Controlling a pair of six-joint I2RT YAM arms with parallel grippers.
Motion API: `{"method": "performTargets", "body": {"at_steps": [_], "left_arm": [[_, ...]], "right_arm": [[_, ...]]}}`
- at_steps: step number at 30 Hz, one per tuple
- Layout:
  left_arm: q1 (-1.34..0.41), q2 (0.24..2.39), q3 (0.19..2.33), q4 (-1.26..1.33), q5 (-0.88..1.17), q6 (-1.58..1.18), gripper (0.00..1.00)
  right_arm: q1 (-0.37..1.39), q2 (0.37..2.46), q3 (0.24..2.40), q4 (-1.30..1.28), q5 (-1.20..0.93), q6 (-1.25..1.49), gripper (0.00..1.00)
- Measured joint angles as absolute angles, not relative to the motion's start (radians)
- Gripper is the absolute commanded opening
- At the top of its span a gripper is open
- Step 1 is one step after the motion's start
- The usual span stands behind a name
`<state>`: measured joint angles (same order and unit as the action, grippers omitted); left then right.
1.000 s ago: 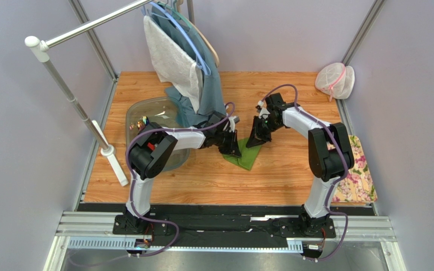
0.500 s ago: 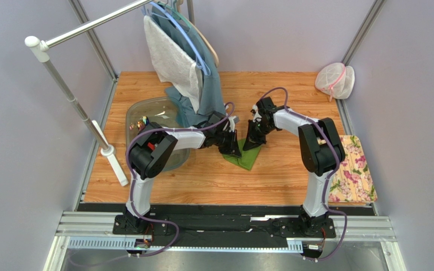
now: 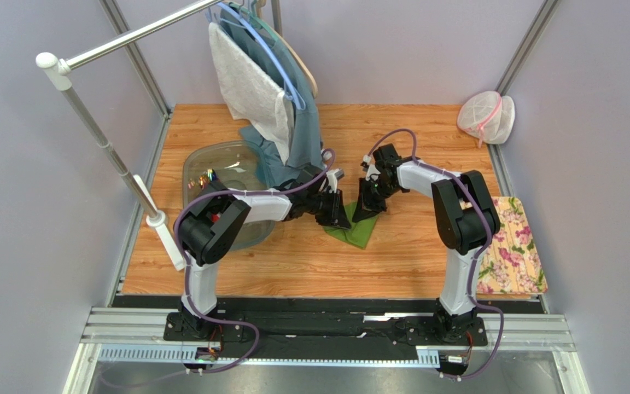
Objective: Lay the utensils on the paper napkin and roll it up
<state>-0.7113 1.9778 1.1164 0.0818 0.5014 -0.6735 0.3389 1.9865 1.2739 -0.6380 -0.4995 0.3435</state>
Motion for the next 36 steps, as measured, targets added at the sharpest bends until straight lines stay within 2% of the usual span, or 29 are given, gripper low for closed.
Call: {"method": "performTargets", "body": {"at_steps": [6, 15, 22, 26, 27, 30, 32, 33, 36], "left_arm": [[-0.730, 1.911, 1.109, 0.120, 0.541, -0.672, 0.20], [-0.764, 1.912, 1.106, 0.141, 0.527, -0.706, 0.09], [-0.758, 2.004, 1.106, 0.140, 0.479, -0.735, 0.00], [-0.751, 2.033, 1.125, 0.129, 0.506, -0.751, 0.00], [-0.749, 2.035, 1.126, 0.130, 0.506, -0.755, 0.00], [-0.745, 2.038, 1.127, 0.134, 0.506, -0.765, 0.00], [-0.744, 2.038, 1.127, 0.134, 0.506, -0.767, 0.00], [-0.744, 2.038, 1.127, 0.134, 0.506, -0.768, 0.00], [-0.743, 2.041, 1.132, 0.131, 0.506, -0.771, 0.00]], "right_arm": [[0.333, 1.987, 1.250, -0.644, -0.581, 0.243, 0.00], [0.326, 2.006, 1.250, -0.688, -0.667, 0.125, 0.01], [0.316, 2.027, 1.267, -0.714, -0.708, 0.076, 0.05], [0.311, 2.027, 1.271, -0.724, -0.700, 0.064, 0.13], [0.311, 2.027, 1.274, -0.729, -0.698, 0.062, 0.20], [0.300, 2.021, 1.290, -0.752, -0.682, 0.059, 0.29], [0.294, 2.000, 1.294, -0.766, -0.670, 0.065, 0.27], [0.290, 1.980, 1.295, -0.775, -0.663, 0.071, 0.21], [0.288, 1.920, 1.295, -0.788, -0.640, 0.102, 0.12]]}}
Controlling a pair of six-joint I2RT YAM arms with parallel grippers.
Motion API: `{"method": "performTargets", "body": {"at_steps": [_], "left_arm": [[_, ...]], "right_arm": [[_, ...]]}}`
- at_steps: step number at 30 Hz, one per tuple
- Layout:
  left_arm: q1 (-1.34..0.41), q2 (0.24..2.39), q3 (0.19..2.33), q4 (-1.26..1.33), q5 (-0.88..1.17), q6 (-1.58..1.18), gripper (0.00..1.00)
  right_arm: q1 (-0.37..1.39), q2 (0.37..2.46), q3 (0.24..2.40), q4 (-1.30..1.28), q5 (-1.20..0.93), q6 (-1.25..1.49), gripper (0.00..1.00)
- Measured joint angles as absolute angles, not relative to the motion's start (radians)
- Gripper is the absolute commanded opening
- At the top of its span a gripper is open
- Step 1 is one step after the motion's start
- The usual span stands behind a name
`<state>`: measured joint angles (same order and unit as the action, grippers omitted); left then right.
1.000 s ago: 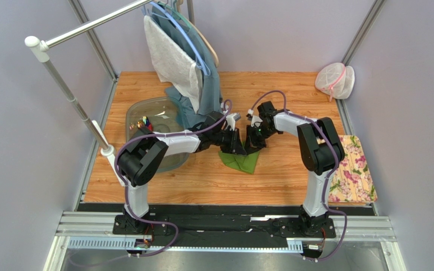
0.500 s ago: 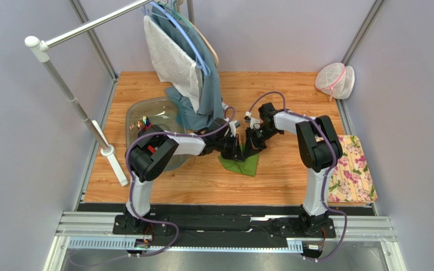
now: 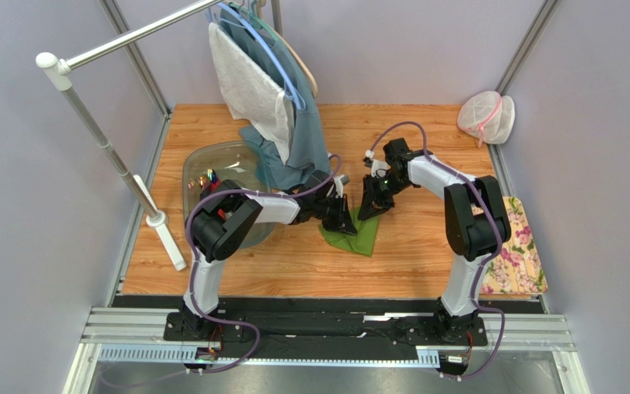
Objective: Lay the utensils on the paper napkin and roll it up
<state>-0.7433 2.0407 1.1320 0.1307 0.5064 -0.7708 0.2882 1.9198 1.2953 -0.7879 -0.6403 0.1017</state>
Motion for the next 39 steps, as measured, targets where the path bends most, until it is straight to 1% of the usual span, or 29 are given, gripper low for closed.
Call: {"method": "performTargets", "body": {"at_steps": [2, 10, 14, 16, 18, 19, 20, 24, 33, 39], "left_arm": [[-0.743, 2.047, 1.142, 0.130, 0.505, -0.772, 0.00], [-0.739, 2.053, 1.152, 0.128, 0.498, -0.773, 0.00], [-0.739, 2.053, 1.152, 0.128, 0.498, -0.775, 0.00], [-0.739, 2.053, 1.151, 0.130, 0.498, -0.778, 0.00], [-0.738, 2.049, 1.146, 0.138, 0.498, -0.779, 0.04], [-0.738, 2.044, 1.137, 0.148, 0.496, -0.778, 0.08], [-0.738, 2.036, 1.126, 0.157, 0.496, -0.777, 0.10], [-0.742, 2.007, 1.102, 0.164, 0.505, -0.756, 0.12], [-0.773, 1.971, 1.098, 0.201, 0.519, -0.754, 0.09], [-0.777, 2.019, 1.098, 0.189, 0.497, -0.749, 0.01]], "right_arm": [[0.290, 1.895, 1.297, -0.789, -0.620, 0.129, 0.10], [0.331, 1.899, 1.287, -0.783, -0.529, 0.186, 0.05], [0.338, 1.942, 1.279, -0.760, -0.472, 0.188, 0.03], [0.338, 1.974, 1.277, -0.751, -0.478, 0.193, 0.03], [0.336, 1.976, 1.276, -0.750, -0.489, 0.194, 0.02], [0.336, 1.977, 1.276, -0.749, -0.490, 0.194, 0.02], [0.336, 1.977, 1.276, -0.749, -0.492, 0.192, 0.02], [0.334, 1.979, 1.275, -0.747, -0.501, 0.186, 0.02], [0.331, 1.983, 1.277, -0.746, -0.517, 0.172, 0.02], [0.330, 2.001, 1.298, -0.762, -0.531, 0.166, 0.02]]}}
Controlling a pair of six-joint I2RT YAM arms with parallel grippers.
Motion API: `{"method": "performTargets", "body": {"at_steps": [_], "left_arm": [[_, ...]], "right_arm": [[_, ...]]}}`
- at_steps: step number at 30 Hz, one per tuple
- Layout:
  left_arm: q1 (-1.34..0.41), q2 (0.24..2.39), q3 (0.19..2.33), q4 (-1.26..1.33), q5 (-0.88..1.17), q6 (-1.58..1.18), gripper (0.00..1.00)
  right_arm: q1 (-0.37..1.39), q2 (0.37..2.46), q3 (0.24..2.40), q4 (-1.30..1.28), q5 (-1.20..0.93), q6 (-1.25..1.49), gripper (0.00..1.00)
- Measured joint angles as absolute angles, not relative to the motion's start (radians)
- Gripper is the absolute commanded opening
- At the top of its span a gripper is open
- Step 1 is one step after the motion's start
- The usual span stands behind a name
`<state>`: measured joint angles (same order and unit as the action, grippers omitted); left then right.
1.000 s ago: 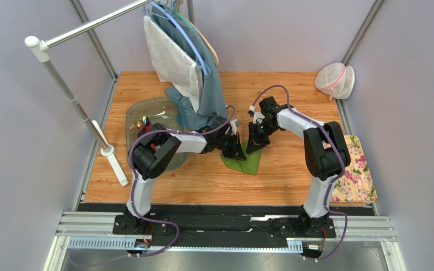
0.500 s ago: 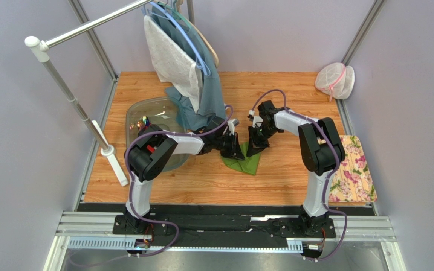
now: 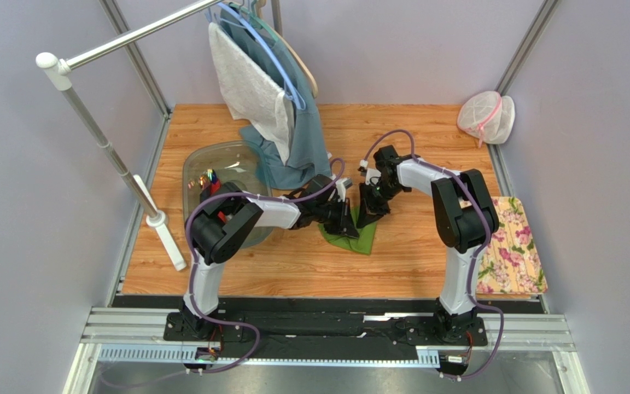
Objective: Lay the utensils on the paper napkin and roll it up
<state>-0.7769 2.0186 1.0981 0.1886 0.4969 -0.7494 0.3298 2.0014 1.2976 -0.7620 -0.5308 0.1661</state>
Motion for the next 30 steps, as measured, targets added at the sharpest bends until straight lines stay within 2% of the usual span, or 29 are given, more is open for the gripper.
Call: {"method": "performTargets", "body": {"at_steps": [3, 7, 10, 14, 18, 26, 30], "left_arm": [[-0.776, 2.031, 1.102, 0.183, 0.500, -0.753, 0.00], [-0.773, 2.044, 1.127, 0.167, 0.494, -0.753, 0.00], [-0.768, 2.059, 1.149, 0.159, 0.494, -0.754, 0.00], [-0.766, 2.068, 1.164, 0.154, 0.495, -0.754, 0.00], [-0.765, 2.073, 1.173, 0.151, 0.493, -0.755, 0.00], [-0.765, 2.074, 1.178, 0.142, 0.493, -0.757, 0.01], [-0.765, 2.070, 1.177, 0.141, 0.496, -0.749, 0.15]], "right_arm": [[0.326, 2.012, 1.312, -0.770, -0.543, 0.165, 0.06], [0.321, 2.017, 1.337, -0.781, -0.532, 0.162, 0.20], [0.318, 2.012, 1.365, -0.782, -0.529, 0.167, 0.23], [0.314, 1.959, 1.371, -0.792, -0.533, 0.182, 0.22], [0.313, 1.897, 1.346, -0.790, -0.542, 0.199, 0.16], [0.313, 1.926, 1.272, -0.767, -0.516, 0.221, 0.11], [0.310, 1.984, 1.271, -0.735, -0.513, 0.224, 0.10]]}}
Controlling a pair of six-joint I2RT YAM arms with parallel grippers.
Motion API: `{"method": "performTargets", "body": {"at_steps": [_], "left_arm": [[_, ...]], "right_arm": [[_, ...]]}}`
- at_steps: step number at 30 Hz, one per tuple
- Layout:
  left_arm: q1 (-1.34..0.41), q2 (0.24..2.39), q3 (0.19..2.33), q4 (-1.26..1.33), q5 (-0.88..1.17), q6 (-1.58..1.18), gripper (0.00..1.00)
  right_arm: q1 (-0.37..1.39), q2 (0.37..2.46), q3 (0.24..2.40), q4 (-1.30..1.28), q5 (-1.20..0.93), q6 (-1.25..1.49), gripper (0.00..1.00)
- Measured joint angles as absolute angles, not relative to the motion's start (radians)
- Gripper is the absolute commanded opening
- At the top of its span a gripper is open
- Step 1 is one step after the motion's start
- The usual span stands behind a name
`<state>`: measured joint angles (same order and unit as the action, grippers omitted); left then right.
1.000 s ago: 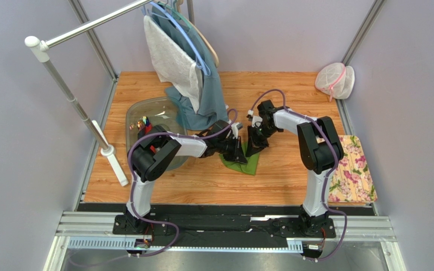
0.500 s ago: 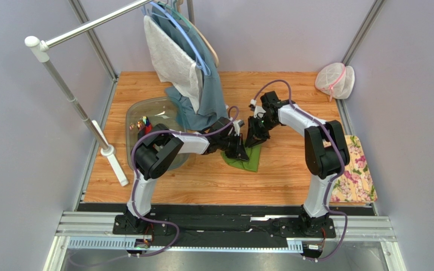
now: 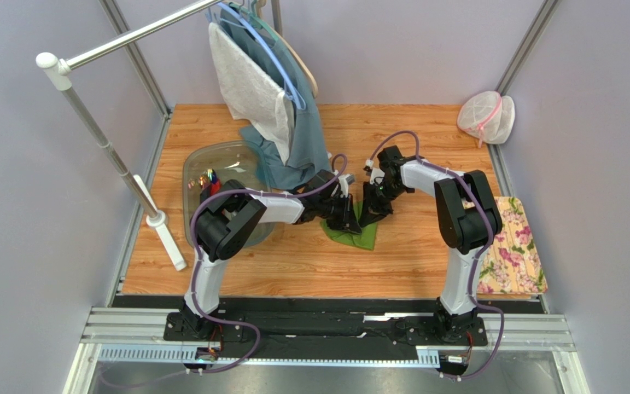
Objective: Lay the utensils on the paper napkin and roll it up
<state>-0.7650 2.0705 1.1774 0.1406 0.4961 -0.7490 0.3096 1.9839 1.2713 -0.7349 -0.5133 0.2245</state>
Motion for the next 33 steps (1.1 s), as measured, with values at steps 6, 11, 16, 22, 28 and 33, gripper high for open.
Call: {"method": "performTargets", "body": {"at_steps": [6, 11, 16, 22, 28, 33], "left_arm": [[-0.772, 2.017, 1.160, 0.114, 0.498, -0.680, 0.17], [-0.788, 1.947, 1.143, 0.104, 0.522, -0.628, 0.16], [-0.805, 1.940, 1.124, 0.103, 0.546, -0.614, 0.15], [-0.806, 2.016, 1.118, 0.105, 0.548, -0.624, 0.11], [-0.784, 2.049, 1.117, 0.140, 0.604, -0.688, 0.09], [-0.783, 2.041, 1.106, 0.156, 0.608, -0.686, 0.12]], "right_arm": [[0.307, 1.988, 1.271, -0.731, -0.523, 0.226, 0.10], [0.306, 1.990, 1.271, -0.731, -0.525, 0.226, 0.10], [0.305, 1.991, 1.271, -0.731, -0.529, 0.226, 0.09], [0.304, 1.992, 1.272, -0.732, -0.532, 0.225, 0.09], [0.304, 1.998, 1.277, -0.735, -0.539, 0.223, 0.09], [0.304, 2.003, 1.282, -0.738, -0.547, 0.216, 0.08]]}}
